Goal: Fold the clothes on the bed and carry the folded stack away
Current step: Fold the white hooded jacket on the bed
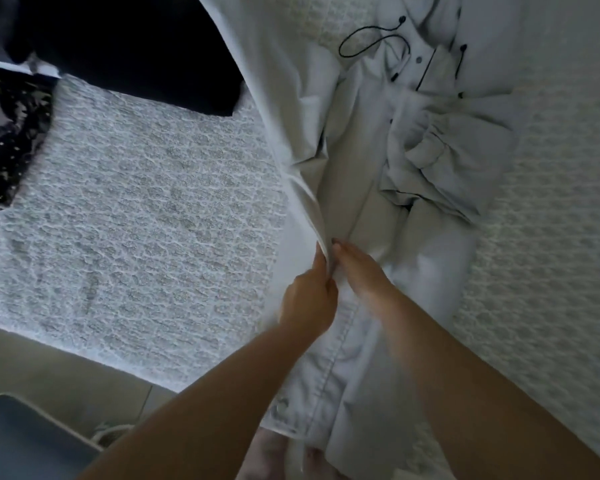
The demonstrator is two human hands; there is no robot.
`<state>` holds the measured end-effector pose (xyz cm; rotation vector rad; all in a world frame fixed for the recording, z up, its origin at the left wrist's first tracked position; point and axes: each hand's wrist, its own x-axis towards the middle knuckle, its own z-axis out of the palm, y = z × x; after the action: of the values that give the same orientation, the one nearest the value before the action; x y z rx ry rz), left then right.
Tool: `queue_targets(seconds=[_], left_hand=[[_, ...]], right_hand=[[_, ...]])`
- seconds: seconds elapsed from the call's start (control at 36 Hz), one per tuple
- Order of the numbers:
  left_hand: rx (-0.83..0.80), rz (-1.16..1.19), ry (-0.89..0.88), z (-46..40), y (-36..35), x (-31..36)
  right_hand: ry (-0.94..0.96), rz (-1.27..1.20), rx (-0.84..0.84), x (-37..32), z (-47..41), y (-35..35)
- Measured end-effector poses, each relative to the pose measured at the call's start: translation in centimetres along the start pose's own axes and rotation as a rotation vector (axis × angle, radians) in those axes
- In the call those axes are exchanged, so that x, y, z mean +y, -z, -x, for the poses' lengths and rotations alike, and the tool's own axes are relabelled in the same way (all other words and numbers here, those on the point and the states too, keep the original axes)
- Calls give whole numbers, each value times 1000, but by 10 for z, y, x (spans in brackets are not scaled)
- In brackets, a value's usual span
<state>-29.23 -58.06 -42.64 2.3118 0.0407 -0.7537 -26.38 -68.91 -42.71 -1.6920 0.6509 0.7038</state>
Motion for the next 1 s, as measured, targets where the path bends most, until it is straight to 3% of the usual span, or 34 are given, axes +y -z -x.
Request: queue_targets(seconds=[0.11,0.25,0.31,0.39,0.47,0.58,0.64,0.81,0.94,1.0], left_hand=[[-131,-50,60,-12,-29,2],[-312,-297,160,-26,-46,2],[-304,-409,163,-33,-41,6],[-243,-393,191,-51,-14,10],[-112,-271,261,-80,28,15],[305,74,305,-121,80,20],[397,231,333,-145,103,20],[408,355,254,-211,151,26],[304,882,316,-229,167,43],[314,958,314,-230,166,53]], right_hand=[[71,204,102,10,-2,21],[124,423,119,16,-3,44],[136,465,93,14,-5,51],[251,611,94,6,-9,54],[433,802,176,-15,-18,48],[626,932,228,-57,-40,32],[686,1009,241,-76,-55,25],[624,1184,235,-103,-102,10],[560,1136,204,-103,-106,15],[504,1052,178,-106,-104,18]])
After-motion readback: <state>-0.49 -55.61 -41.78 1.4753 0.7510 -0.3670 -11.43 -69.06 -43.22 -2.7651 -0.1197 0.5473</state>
